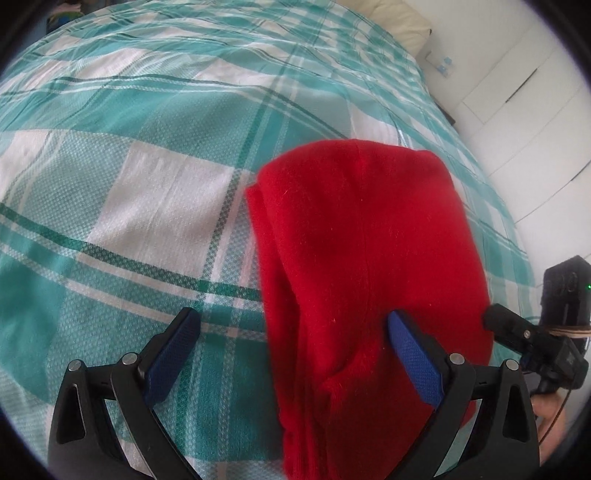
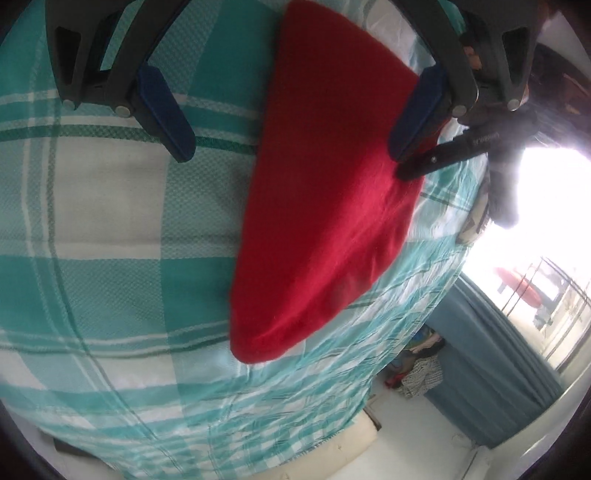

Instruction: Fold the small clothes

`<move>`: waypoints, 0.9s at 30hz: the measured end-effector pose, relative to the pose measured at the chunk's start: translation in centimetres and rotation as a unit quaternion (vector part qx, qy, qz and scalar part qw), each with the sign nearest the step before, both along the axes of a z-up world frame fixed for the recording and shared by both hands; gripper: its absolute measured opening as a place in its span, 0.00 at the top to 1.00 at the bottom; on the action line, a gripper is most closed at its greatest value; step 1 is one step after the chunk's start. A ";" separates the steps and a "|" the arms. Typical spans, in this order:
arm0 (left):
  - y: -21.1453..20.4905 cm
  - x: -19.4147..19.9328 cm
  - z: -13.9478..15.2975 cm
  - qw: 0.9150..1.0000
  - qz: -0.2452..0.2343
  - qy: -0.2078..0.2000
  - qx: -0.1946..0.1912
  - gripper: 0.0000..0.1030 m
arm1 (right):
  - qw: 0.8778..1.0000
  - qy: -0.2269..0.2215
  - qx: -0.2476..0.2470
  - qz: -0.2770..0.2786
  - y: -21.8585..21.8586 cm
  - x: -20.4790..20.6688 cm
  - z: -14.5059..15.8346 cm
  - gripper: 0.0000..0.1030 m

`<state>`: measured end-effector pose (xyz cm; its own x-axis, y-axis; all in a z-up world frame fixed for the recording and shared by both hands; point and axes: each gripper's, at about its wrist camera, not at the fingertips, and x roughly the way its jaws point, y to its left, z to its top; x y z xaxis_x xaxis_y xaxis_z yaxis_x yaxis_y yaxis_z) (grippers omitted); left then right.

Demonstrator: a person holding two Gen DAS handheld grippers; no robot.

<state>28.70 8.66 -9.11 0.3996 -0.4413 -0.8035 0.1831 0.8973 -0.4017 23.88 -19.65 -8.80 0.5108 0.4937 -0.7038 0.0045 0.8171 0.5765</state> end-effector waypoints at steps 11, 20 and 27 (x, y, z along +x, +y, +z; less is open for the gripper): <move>-1.8 -0.6 2.2 0.999 -0.020 -0.040 0.007 0.82 | 0.977 -0.070 -0.199 0.042 7.3 1.4 3.5 0.68; -2.3 -2.4 9.2 0.988 -0.034 -0.142 -0.041 0.81 | 0.957 -0.187 -0.221 0.032 6.6 -1.3 11.8 0.69; -5.8 -3.4 3.5 0.992 -0.043 -0.088 0.078 0.44 | 0.975 -0.081 -0.205 0.002 1.0 -1.4 6.4 0.25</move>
<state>25.34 2.86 -5.59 0.5056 -0.3550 -0.7864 0.3159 0.9243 -0.2141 22.47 -18.66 -2.44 0.6309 0.1890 -0.7525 -0.0628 0.9791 0.1933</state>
